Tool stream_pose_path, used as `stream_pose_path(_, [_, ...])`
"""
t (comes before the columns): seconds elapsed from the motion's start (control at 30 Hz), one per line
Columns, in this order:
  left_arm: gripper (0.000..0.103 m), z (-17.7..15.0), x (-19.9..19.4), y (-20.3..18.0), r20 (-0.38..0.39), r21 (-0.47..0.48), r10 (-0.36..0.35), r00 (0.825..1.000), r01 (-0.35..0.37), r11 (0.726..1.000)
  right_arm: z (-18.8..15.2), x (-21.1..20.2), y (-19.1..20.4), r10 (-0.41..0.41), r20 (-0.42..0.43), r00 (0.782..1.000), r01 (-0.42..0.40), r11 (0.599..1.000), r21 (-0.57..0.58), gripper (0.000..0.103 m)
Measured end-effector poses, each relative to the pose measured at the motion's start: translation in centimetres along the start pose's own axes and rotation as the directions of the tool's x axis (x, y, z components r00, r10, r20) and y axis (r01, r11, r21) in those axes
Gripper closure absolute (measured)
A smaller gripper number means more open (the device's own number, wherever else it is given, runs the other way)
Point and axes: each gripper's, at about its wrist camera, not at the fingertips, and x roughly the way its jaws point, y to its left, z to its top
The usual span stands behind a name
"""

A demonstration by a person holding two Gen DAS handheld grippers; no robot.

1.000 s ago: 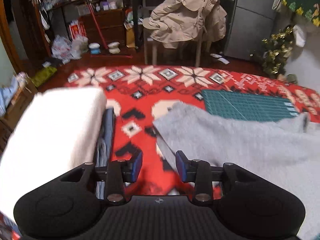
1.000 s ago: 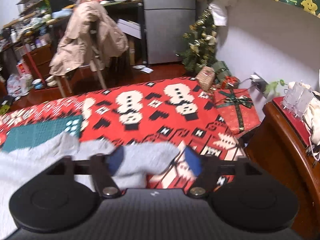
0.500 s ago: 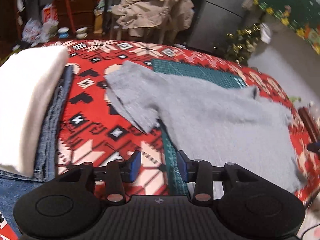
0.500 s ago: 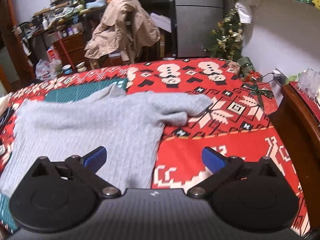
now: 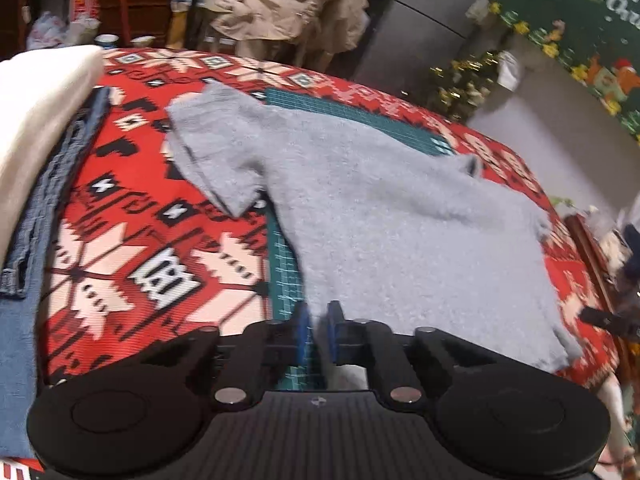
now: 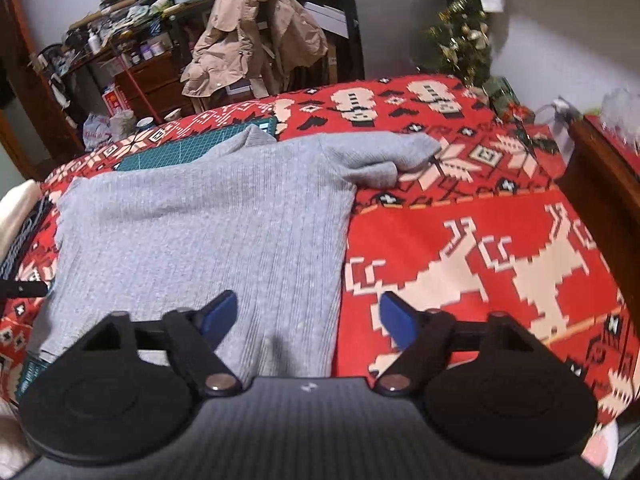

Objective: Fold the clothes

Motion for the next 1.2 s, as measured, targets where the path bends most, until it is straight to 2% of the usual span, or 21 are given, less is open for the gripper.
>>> stream_pose_path(0.2, [0.093,0.0,0.8,-0.5,-0.015,0.048,0.025,1.0,-0.024,0.999,-0.1,0.0,-0.5,0.003,-0.01,1.0,-0.003,1.0,0.021,0.029])
stream_pose_path(0.27, [0.085,-0.1,0.9,-1.0,-0.016,0.072,0.027,1.0,-0.025,0.997,-0.1,0.1,-0.6,0.005,-0.014,1.0,-0.004,1.0,0.022,0.029])
stream_pose_path(0.37, [0.081,-0.2,1.1,-2.2,-0.019,0.141,0.059,0.998,-0.055,0.988,-0.2,0.2,-0.5,0.003,-0.023,1.0,-0.003,1.0,0.014,0.029])
stream_pose_path(0.43, [0.081,-0.6,1.3,-3.4,-0.013,0.229,0.106,0.994,-0.1,0.968,-0.3,0.2,-0.3,-0.001,-0.027,1.0,0.0,1.0,-0.001,0.029])
stream_pose_path(0.5, [0.086,-1.0,1.5,-4.6,-0.003,0.314,0.152,0.988,-0.144,0.938,-0.4,0.3,-0.1,-0.009,-0.033,0.999,0.008,1.0,-0.021,0.029])
stream_pose_path(0.53, [0.092,-1.1,1.6,-5.1,0.0,0.343,0.166,0.986,-0.156,0.926,-0.4,0.2,0.1,-0.016,-0.036,0.999,0.015,0.999,-0.034,0.03])
stream_pose_path(0.57, [0.098,-1.2,1.7,-5.5,0.001,0.355,0.169,0.986,-0.158,0.922,-0.4,0.2,0.2,-0.024,-0.038,0.999,0.022,0.999,-0.046,0.031])
stream_pose_path(0.6, [0.098,-1.3,1.7,-5.6,0.002,0.361,0.17,0.985,-0.16,0.919,-0.5,0.2,0.2,-0.024,-0.042,0.999,0.022,0.998,-0.053,0.037])
stream_pose_path(0.7, [0.099,-1.4,1.6,-5.5,0.013,0.356,0.17,0.985,-0.164,0.92,-0.5,0.0,-0.3,-0.021,-0.06,0.998,0.018,0.999,-0.04,0.05])
stream_pose_path(0.73, [0.099,-1.4,1.4,-5.2,0.014,0.346,0.174,0.985,-0.168,0.923,-0.5,-0.1,-0.4,-0.023,-0.07,0.997,0.02,0.999,-0.037,0.06])
stream_pose_path(0.83, [0.1,-1.3,0.2,-3.7,0.016,0.283,0.199,0.98,-0.195,0.939,-0.7,-0.2,-1.0,-0.025,-0.103,0.994,0.023,0.999,-0.026,0.076])
stream_pose_path(0.9, [0.1,-1.3,-1.0,-2.2,0.012,0.217,0.179,0.984,-0.177,0.96,-0.9,-0.3,-1.3,-0.021,-0.126,0.992,0.019,1.0,-0.019,0.077])
stream_pose_path(1.0, [0.1,-1.3,-2.1,-0.2,-0.015,0.108,0.097,0.995,-0.094,0.99,-1.3,0.0,-1.8,0.005,-0.159,0.987,-0.003,1.0,0.019,0.074])
stream_pose_path(1.1, [0.095,-1.3,-2.2,0.8,-0.049,0.03,0.061,0.997,-0.059,0.998,-1.5,0.5,-1.8,0.025,-0.175,0.984,-0.017,0.999,0.044,0.074])
stream_pose_path(1.2, [0.093,-1.6,-2.5,1.2,-0.078,-0.02,0.01,0.997,-0.011,1.0,-1.4,0.9,-1.7,0.024,-0.183,0.983,-0.016,0.999,0.047,0.074])
